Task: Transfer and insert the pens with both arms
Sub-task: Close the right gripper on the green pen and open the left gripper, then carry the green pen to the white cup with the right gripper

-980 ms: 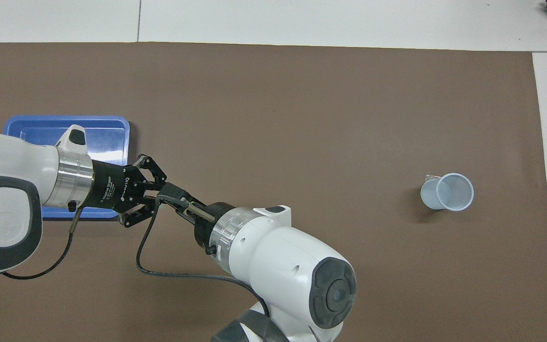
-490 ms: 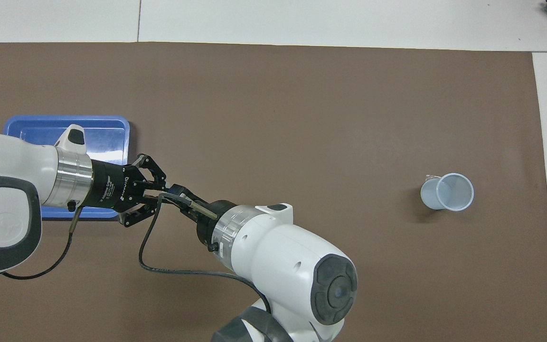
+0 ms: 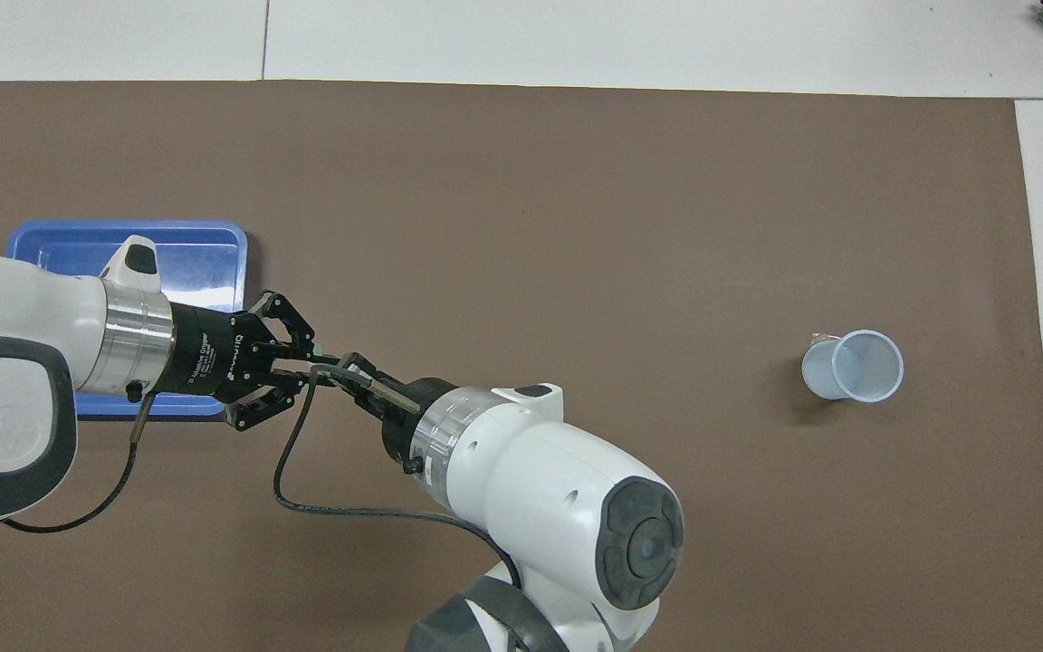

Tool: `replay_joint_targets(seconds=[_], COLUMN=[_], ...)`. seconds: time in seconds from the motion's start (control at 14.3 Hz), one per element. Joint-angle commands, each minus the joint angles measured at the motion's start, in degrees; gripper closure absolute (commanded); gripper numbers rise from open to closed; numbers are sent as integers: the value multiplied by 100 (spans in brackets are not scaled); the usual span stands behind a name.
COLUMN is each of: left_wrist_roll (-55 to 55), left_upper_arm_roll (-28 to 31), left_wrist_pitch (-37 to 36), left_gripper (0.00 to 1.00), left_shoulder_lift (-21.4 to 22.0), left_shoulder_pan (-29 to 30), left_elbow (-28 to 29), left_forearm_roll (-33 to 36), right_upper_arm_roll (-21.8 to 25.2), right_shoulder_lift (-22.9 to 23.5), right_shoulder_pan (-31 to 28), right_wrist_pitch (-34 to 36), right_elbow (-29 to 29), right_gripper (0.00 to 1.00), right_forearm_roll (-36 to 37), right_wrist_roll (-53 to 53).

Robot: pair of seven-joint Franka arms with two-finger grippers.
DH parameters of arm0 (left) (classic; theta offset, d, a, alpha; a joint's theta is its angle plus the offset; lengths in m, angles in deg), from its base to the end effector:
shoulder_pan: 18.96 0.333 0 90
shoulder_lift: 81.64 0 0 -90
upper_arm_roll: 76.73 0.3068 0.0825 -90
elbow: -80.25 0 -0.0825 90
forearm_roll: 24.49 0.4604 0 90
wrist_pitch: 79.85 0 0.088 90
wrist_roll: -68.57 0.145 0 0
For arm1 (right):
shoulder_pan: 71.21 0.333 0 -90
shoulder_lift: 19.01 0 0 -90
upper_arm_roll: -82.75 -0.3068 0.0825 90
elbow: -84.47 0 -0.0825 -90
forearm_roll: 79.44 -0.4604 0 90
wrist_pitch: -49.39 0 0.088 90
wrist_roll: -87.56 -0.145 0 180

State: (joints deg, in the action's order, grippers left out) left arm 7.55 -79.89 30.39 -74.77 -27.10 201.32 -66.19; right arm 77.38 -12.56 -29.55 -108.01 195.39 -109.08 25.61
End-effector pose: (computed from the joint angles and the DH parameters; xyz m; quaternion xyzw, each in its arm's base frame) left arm 0.5625 -0.1843 0.4071 0.7916 0.5155 -0.2183 0.2447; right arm 0.5026 0.5189 0.4330 -0.8749 0.3064 -0.0470 0.3721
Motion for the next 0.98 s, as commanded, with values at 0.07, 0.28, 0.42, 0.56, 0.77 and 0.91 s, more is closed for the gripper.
replay_joint_targets(seconds=[0.07,0.28,0.42,0.56,0.77,0.91], left_wrist_roll=[-94,-103,-121,-121,-95,-86], left_upper_arm_roll=[44,44,44,44,44,44], left_wrist_pitch=[77,77,77,77,94,225], left_gripper=[100,100,100,100,75,29], left_shoulder_lift=[174,183,183,183,183,192], left_shoulder_pan=[-126,-153,-153,-161,-258,-293], left_elbow=[180,180,180,188,180,180], left_forearm_roll=[-66,-66,-66,-66,-49,-58], right_upper_arm_roll=[-34,-34,-34,-25,-25,-25], right_shoulder_lift=[23,23,23,14,5,-4], right_shoulder_pan=[-70,-70,-70,-79,-176,-281], right_wrist_pitch=[-45,-45,-36,-10,218,393], right_elbow=[-27,-27,-18,-18,-27,-44], right_gripper=[85,100,100,100,100,100], right_forearm_roll=[-121,-121,-121,-121,-121,-112], right_wrist_roll=[236,219,201,218,358,569])
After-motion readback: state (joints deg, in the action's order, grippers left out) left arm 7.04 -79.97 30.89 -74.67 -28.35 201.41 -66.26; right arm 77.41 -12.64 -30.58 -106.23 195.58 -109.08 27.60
